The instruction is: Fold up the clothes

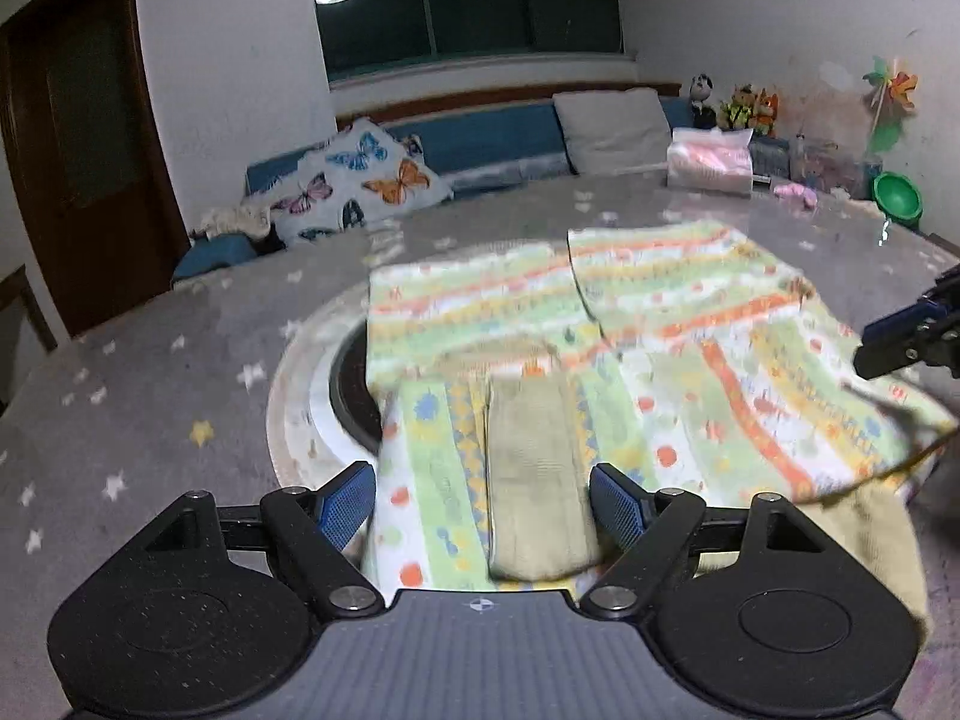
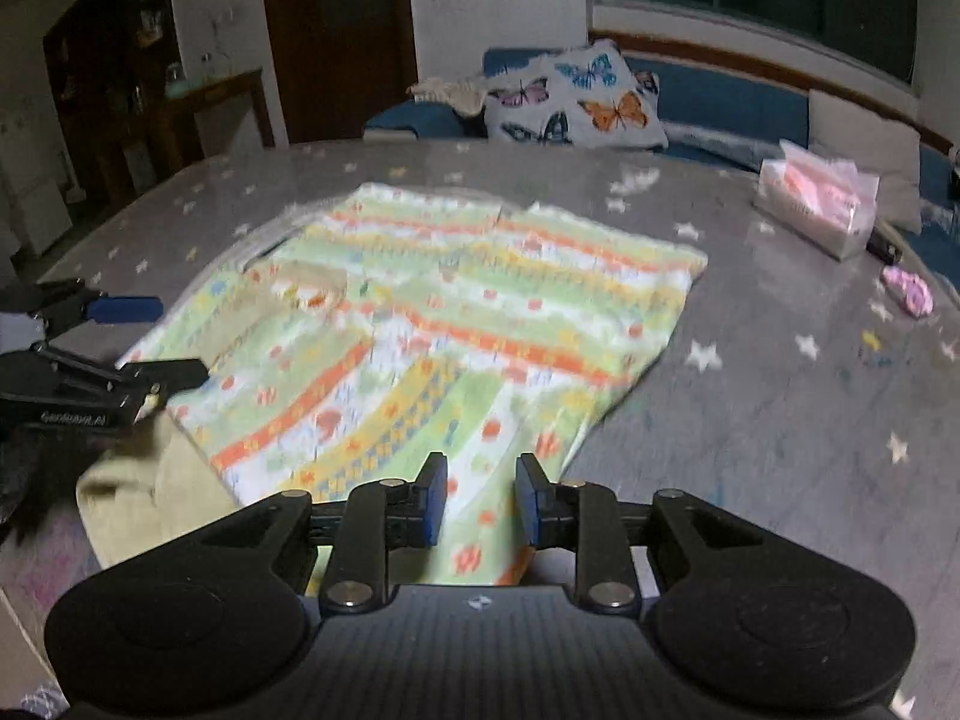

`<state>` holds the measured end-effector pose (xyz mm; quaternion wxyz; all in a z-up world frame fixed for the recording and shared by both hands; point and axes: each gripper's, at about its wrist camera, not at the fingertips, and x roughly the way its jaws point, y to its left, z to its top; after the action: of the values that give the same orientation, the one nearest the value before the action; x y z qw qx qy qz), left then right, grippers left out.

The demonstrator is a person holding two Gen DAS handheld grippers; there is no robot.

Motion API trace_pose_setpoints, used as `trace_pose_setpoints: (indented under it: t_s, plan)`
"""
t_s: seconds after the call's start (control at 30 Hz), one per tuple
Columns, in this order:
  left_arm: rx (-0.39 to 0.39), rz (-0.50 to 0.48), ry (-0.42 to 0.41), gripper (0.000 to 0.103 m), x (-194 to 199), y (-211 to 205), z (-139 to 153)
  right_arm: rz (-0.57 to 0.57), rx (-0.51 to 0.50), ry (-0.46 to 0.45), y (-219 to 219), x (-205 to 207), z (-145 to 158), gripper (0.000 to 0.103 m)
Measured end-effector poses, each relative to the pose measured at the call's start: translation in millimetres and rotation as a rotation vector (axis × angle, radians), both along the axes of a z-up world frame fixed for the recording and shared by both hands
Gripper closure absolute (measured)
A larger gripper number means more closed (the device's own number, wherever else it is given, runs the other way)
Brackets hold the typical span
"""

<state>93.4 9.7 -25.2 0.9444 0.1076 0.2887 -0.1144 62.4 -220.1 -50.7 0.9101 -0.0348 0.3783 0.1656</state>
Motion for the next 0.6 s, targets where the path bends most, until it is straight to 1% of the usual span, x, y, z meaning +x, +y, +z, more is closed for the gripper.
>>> trace_pose_setpoints:
  t_s: [0.07,0.13,0.17,0.2,0.23,0.33,0.4,0.43,0.47,0.6]
  plan:
    - [-0.005,-0.003,-0.023,0.022,2.8,-1.4,6.5,-0.007,0.009,-0.022,0.3,8.0,3.6,0.074]
    - [-0.007,-0.001,-0.028,0.024,11.5,-2.5,9.1,-0.017,0.020,-0.029,0.0,16.5,2.6,0.073]
    - [-0.013,0.000,-0.021,0.032,16.7,-1.7,9.1,-0.022,0.028,-0.027,-0.5,21.7,0.3,0.073]
    - [-0.020,0.003,-0.013,0.037,22.1,-0.4,8.9,-0.024,0.032,-0.021,-0.9,24.3,-2.4,0.073]
    - [-0.037,0.012,0.003,0.045,28.1,3.0,7.5,-0.026,0.035,-0.015,-1.3,26.8,-5.2,0.073]
    - [-0.090,0.061,0.043,0.061,44.0,16.4,4.1,-0.026,0.041,0.003,-2.3,31.2,-13.5,0.072]
    - [-0.118,0.102,0.064,0.062,53.2,27.9,0.6,-0.025,0.042,0.014,-3.5,31.1,-18.1,0.072]
    - [-0.126,0.121,0.077,0.065,57.4,33.2,-1.4,-0.024,0.045,0.017,-4.3,31.2,-19.3,0.072]
    - [-0.129,0.137,0.092,0.065,61.5,37.9,-4.3,-0.022,0.047,0.018,-4.9,31.5,-19.8,0.072]
    - [-0.155,0.160,0.126,0.063,66.2,48.5,-9.6,-0.017,0.043,0.021,-3.9,33.1,-18.7,0.072]
